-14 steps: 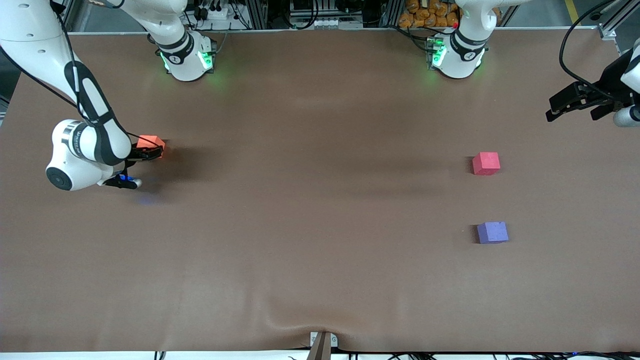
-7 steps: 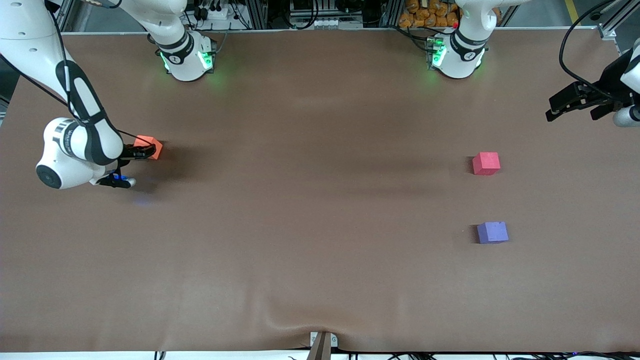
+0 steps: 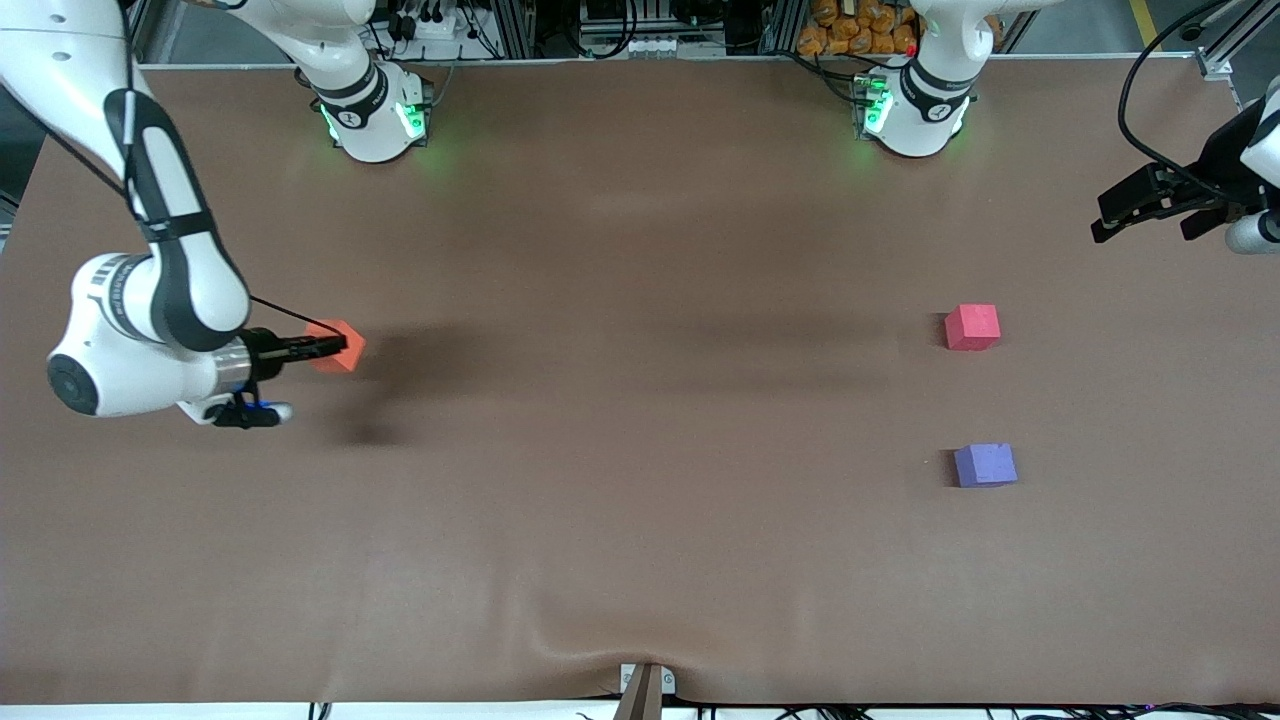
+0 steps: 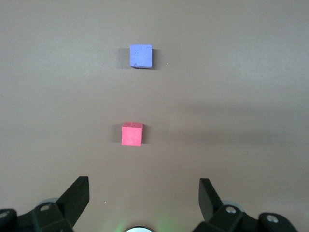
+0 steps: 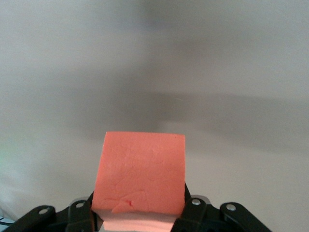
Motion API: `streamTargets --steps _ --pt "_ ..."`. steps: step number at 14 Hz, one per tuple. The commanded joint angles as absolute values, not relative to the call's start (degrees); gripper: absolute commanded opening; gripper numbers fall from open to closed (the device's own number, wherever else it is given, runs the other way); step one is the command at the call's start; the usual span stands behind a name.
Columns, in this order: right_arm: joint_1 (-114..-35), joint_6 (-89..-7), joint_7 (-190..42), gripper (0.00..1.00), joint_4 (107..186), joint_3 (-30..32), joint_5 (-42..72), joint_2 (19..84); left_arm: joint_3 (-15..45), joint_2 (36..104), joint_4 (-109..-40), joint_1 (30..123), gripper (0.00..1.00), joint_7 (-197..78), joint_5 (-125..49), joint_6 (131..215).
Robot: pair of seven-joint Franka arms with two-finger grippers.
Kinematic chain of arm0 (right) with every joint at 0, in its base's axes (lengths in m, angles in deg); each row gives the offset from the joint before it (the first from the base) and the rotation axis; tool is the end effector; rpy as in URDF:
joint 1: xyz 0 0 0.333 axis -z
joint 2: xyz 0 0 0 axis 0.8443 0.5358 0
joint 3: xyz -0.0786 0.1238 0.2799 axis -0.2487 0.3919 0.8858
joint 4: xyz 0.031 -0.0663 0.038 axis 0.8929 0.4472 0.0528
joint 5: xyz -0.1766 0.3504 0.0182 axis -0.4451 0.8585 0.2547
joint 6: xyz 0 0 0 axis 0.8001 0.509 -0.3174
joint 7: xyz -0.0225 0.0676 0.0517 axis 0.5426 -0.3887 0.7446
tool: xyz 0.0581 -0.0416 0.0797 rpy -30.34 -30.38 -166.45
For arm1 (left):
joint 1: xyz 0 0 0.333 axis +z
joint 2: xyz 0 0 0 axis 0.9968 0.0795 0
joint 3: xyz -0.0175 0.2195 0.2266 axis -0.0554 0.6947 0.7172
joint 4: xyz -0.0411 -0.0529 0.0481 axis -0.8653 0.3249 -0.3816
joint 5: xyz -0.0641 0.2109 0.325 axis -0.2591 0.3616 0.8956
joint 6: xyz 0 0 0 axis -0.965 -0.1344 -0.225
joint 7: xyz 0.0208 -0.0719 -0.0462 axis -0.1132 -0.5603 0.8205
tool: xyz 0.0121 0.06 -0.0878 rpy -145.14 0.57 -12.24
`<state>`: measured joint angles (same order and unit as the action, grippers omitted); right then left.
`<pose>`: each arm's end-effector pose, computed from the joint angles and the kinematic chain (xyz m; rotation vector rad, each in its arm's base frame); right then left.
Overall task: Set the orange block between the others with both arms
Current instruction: 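Close the right gripper on the orange cube and lift it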
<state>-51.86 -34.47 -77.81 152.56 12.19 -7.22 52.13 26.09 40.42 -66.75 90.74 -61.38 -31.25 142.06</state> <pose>0.5862 0.0188 0.2756 -2.7531 -0.0462 0.6417 0.5267 -0.0240 0.6414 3.1054 0.0685 -0.0460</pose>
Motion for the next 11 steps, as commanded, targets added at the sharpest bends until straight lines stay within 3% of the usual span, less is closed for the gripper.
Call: streamTargets --steps 1,4,7,11 --pt "-55.6 -34.3 -78.2 0.13 146.4 11.9 -3.8 55.8 25.8 40.8 -65.7 91.2 1.0 -62.5 -30.9 141.0" --pt "-60.5 -36.1 -78.1 0.12 141.2 11.8 3.4 60.4 25.8 41.0 -65.7 91.2 1.0 -62.5 -30.9 141.0" --pt "-64.6 -44.2 -72.7 0.12 140.4 11.9 5.9 63.3 25.8 41.2 -65.7 91.2 1.0 -62.5 -30.9 141.0" --pt "-72.5 -45.9 -57.2 0.13 137.0 11.8 7.3 65.0 25.8 41.3 -65.5 91.0 1.0 -62.4 -30.9 141.1"
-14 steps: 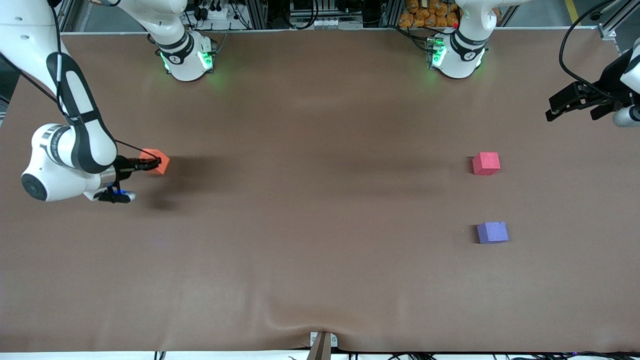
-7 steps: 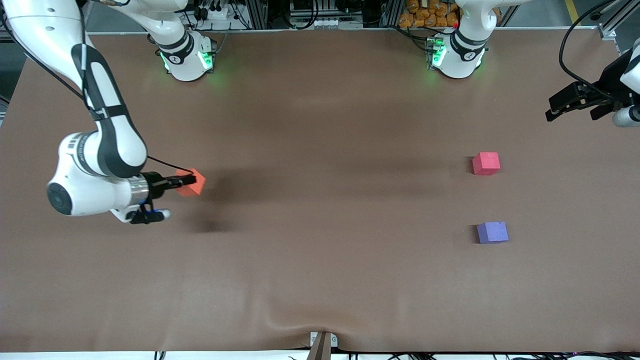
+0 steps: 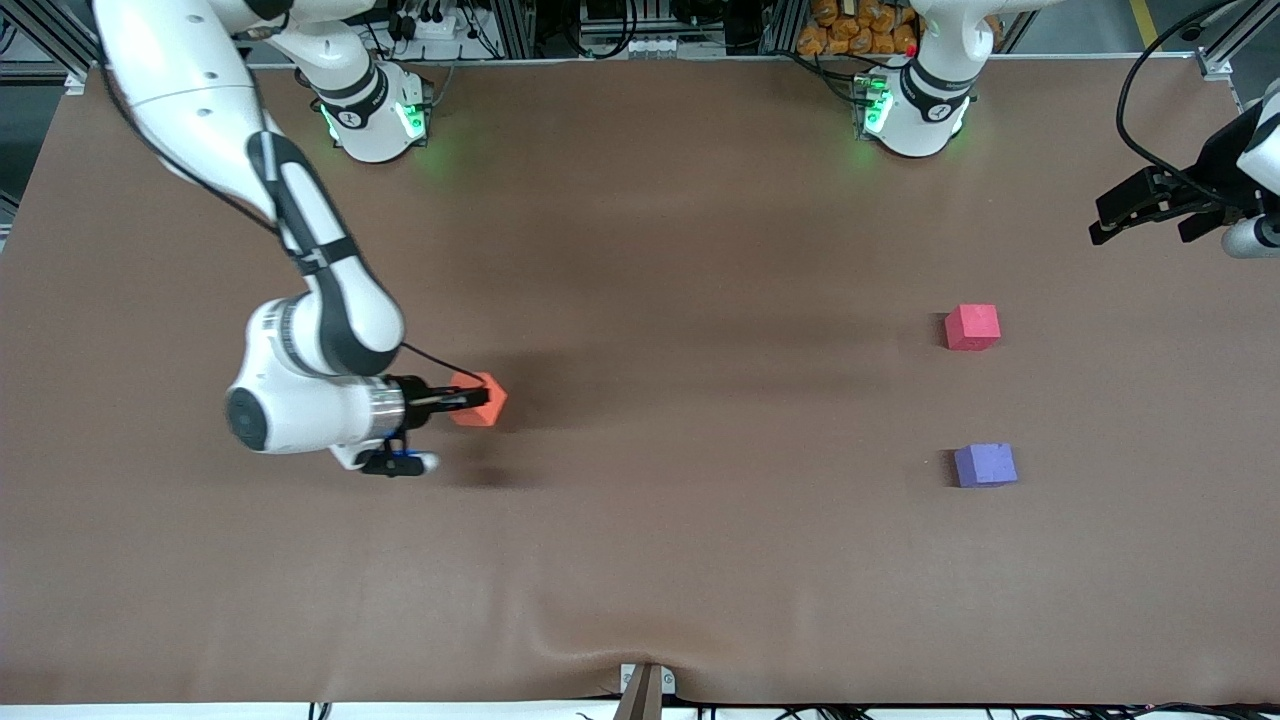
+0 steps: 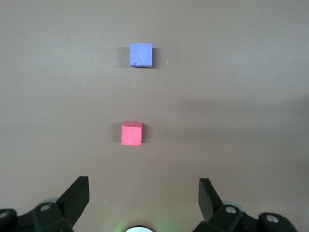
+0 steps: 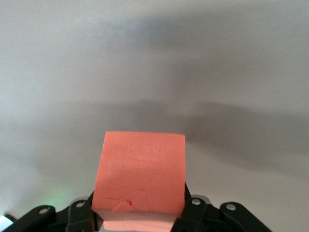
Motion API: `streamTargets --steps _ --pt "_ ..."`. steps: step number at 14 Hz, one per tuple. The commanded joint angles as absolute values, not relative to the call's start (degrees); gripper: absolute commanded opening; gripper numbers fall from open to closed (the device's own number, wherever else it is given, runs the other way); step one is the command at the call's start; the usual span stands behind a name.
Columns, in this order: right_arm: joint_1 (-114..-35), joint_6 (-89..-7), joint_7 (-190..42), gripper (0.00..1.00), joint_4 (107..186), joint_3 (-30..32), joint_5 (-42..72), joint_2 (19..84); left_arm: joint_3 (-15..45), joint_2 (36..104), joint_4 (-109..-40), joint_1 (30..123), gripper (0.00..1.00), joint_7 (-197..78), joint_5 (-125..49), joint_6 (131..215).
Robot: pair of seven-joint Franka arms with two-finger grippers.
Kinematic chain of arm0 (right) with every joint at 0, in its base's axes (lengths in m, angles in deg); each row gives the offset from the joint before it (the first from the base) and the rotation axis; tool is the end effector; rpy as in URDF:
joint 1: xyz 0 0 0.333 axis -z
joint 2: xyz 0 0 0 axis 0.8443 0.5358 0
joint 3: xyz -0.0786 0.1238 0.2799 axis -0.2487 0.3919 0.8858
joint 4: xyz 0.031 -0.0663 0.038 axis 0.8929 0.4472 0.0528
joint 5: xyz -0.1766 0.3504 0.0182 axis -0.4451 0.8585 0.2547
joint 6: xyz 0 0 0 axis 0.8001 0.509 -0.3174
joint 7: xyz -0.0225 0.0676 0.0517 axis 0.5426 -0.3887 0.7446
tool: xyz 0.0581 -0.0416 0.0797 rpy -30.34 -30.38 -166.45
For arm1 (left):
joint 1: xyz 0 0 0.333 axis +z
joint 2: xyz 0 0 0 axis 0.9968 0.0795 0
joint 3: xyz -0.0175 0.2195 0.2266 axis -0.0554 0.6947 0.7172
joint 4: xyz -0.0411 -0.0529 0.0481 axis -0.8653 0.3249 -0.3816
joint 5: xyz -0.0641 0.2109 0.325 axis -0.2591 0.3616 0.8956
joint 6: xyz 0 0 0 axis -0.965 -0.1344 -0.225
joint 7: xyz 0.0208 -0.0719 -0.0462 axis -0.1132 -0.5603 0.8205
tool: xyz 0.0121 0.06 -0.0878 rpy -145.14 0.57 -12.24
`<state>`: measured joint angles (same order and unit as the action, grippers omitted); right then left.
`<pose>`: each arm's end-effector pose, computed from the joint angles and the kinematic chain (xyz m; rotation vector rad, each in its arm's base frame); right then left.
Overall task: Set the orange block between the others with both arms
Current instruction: 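Carry the orange cube with the right gripper toward the table middle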
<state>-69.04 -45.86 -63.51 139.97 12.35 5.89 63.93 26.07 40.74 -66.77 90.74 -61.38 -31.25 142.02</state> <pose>0.6307 0.2192 0.2472 -2.6761 0.0912 0.4856 0.5283 -0.0240 0.6383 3.1049 0.0681 -0.0563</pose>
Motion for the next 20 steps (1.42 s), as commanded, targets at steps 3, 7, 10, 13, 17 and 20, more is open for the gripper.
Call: streamTargets --steps 3,7,10,13,17,20 --pt "-78.5 -51.3 -46.5 0.13 136.6 11.9 7.5 66.0 25.6 41.4 -65.7 90.7 1.0 -62.0 -30.9 141.0" --pt "-83.7 -56.3 -33.1 0.13 134.3 11.9 9.9 69.2 25.6 41.8 -65.7 90.9 1.0 -62.4 -30.9 141.0" --pt "-85.5 -57.8 -28.0 0.13 133.3 11.9 15.9 70.7 25.4 42.1 -65.6 90.6 1.0 -62.1 -30.9 141.1" --pt "-88.1 -58.5 -28.4 0.15 133.4 11.8 15.8 71.1 25.3 42.4 -65.6 90.4 1.0 -61.9 -30.9 141.2" --pt "-91.4 -58.5 -29.4 0.19 133.7 11.7 8.1 71.1 25.3 42.7 -65.6 90.4 1.0 -61.9 -30.9 141.2" --pt "-94.2 -58.5 -29.3 0.2 133.8 11.7 -1.0 71.4 25.3 43.2 -65.6 90.4 1.0 -61.9 -30.8 141.3"
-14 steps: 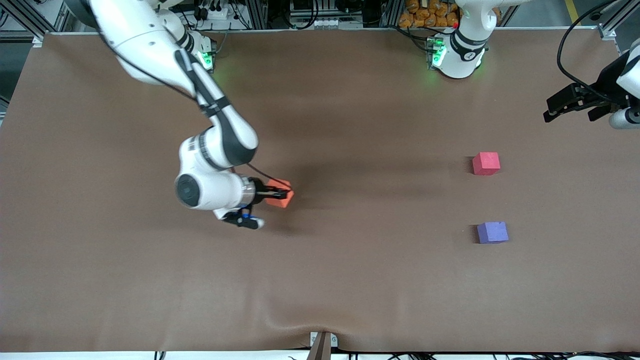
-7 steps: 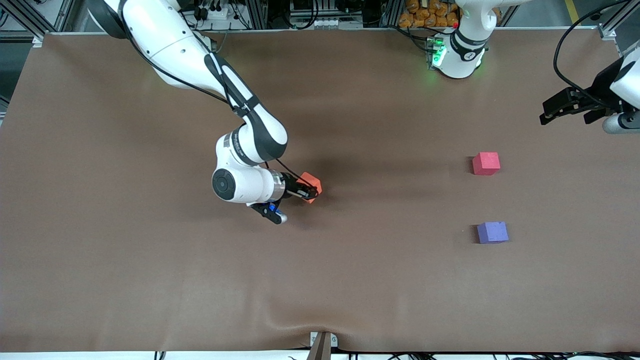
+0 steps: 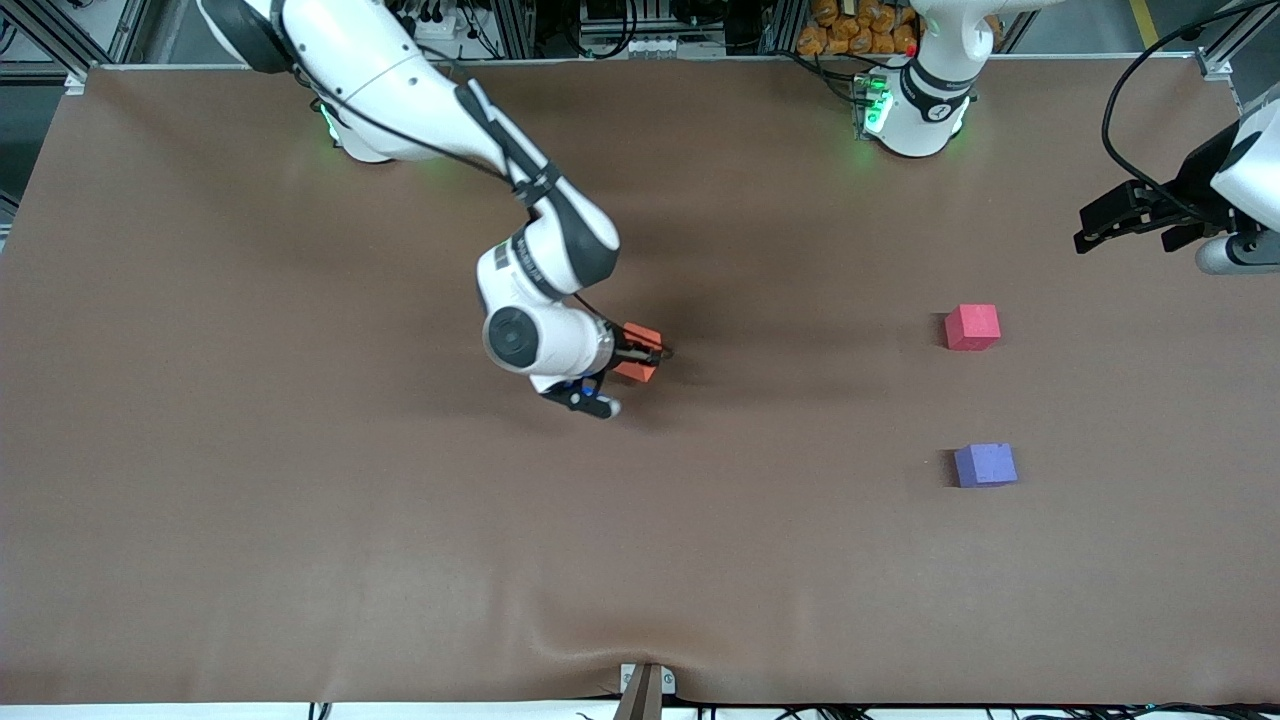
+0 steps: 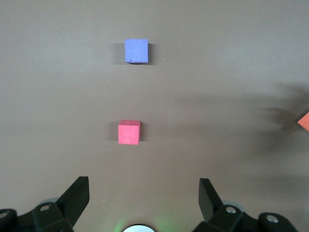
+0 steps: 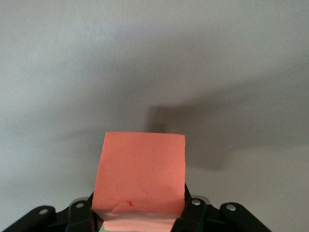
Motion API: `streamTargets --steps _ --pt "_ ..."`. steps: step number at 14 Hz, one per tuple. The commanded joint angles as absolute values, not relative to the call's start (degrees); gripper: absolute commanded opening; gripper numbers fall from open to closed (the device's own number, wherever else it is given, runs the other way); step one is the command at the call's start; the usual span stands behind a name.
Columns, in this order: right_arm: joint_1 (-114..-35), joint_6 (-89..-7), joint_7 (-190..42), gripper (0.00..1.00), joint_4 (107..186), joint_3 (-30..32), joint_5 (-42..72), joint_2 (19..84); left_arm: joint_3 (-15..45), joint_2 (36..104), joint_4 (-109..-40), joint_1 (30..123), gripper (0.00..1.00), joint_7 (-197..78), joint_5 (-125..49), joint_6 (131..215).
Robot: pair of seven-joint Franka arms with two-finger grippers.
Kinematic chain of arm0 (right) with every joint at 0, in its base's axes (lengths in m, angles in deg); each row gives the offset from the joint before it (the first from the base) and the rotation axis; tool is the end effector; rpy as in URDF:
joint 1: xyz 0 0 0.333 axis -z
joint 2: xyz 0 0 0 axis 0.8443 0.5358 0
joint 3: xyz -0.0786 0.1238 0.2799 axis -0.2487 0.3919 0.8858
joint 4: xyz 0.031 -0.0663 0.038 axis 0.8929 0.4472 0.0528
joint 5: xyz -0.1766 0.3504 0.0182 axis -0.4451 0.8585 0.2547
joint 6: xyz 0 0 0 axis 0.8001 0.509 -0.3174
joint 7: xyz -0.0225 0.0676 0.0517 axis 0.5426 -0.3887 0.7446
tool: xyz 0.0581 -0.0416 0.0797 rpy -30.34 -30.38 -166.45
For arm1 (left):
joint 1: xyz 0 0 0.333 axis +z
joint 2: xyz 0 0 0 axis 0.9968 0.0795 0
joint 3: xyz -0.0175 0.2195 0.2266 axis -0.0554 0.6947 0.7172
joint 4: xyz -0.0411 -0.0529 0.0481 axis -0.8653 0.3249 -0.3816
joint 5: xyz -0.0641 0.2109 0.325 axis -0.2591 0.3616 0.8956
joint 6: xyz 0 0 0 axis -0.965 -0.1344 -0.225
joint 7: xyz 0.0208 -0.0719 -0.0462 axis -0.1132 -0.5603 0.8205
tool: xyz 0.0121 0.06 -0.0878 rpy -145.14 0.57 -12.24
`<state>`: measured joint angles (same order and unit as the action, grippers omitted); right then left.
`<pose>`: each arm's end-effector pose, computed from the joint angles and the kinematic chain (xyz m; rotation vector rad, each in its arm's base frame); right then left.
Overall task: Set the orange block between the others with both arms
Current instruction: 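Carry the orange cube with the right gripper toward the table middle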
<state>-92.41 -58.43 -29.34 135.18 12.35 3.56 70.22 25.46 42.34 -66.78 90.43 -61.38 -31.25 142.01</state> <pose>0.5316 0.4621 0.2186 -2.7976 0.4103 0.4751 0.5361 -0.0320 0.6234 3.1032 0.0439 -0.1005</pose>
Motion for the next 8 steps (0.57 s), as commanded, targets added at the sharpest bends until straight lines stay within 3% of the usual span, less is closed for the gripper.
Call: streamTargets --steps 1,3,5,8 --pt "-95.0 -58.5 -29.3 0.24 133.8 11.7 -3.3 71.8 25.2 43.2 -65.6 90.3 1.0 -61.9 -30.8 141.3" --pt "-95.9 -58.5 -29.3 0.34 133.7 11.7 -5.6 72.4 25.1 43.3 -65.5 90.3 1.0 -61.8 -30.8 141.4" --pt "-96.8 -59.1 -29.1 1.0 133.7 11.6 -6.6 72.8 25.1 43.3 -65.5 90.2 1.0 -61.7 -30.9 141.4" --pt "-97.4 -59.9 -28.7 1.0 133.7 11.5 -7.7 72.8 25.1 43.2 -65.4 90.9 1.0 -62.4 -30.9 141.4"
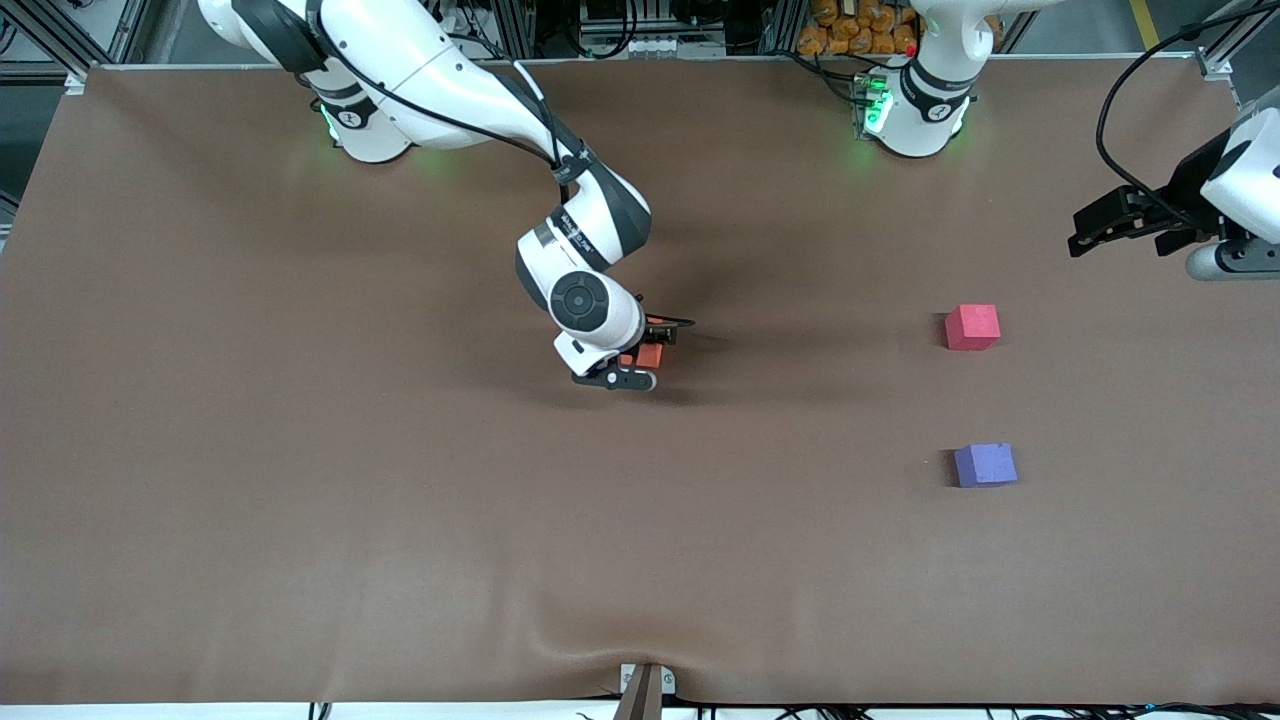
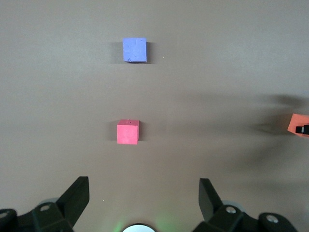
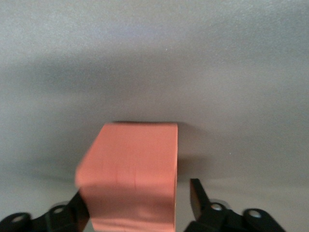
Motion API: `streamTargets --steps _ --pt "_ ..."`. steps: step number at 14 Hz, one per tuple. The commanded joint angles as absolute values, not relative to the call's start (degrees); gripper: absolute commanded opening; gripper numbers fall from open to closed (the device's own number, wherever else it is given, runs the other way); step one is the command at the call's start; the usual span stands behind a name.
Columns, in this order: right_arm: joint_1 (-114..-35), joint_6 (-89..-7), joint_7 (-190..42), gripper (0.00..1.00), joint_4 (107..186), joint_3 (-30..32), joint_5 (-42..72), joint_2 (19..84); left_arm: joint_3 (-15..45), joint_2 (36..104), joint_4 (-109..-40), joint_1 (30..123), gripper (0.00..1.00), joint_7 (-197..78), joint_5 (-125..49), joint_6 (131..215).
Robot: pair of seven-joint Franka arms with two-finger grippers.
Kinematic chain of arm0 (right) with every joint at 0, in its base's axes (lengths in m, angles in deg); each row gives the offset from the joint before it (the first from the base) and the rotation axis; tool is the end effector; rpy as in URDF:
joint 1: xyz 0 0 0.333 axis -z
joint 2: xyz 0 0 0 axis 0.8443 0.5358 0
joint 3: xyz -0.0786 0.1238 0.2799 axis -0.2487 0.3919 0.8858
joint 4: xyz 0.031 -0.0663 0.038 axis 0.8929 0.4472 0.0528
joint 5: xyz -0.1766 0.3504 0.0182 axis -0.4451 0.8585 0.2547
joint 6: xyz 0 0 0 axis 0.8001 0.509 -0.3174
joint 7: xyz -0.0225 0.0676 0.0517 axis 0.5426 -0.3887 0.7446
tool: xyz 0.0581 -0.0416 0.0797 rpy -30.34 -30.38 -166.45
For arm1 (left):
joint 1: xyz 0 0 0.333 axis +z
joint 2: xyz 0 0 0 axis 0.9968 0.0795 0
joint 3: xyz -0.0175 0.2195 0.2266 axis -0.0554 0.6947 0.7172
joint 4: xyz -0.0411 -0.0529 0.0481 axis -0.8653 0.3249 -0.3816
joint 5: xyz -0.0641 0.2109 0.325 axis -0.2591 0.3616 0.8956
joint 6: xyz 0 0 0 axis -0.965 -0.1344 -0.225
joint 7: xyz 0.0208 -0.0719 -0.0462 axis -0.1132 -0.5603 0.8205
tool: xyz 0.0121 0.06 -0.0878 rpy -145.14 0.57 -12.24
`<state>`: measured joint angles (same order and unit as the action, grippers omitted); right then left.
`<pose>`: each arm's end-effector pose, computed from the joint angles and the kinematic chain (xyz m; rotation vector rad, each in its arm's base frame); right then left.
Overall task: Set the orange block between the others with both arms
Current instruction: 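Carry the orange cube with the right gripper toward the table middle, then lower the orange cube and open the right gripper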
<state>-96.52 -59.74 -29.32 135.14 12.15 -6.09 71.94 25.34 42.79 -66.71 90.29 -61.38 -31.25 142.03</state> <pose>0.5010 0.4913 0.1974 -2.9533 0.1825 0.3766 0.5383 -0.0342 0.6198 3.1025 0.0370 -0.1104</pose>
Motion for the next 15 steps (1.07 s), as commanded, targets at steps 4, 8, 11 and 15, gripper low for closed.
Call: streamTargets --steps 4,8,11,15 --pt "-96.6 -59.4 -28.9 1.0 133.4 11.2 -7.8 71.9 25.1 43.3 -65.6 90.6 1.0 -62.4 -30.8 141.4" --pt "-93.1 -55.0 -29.6 1.0 133.5 11.2 -7.7 65.3 25.1 43.4 -65.6 90.2 1.0 -61.9 -30.8 141.6" --pt "-87.5 -47.0 -36.8 1.0 133.9 11.2 -8.0 58.5 25.1 44.3 -65.5 90.2 1.0 -61.9 -30.8 141.7" --pt "-77.0 -38.8 -51.2 1.0 138.5 11.2 -16.5 46.0 25.0 44.3 -65.5 90.4 1.0 -62.4 -30.8 142.3"
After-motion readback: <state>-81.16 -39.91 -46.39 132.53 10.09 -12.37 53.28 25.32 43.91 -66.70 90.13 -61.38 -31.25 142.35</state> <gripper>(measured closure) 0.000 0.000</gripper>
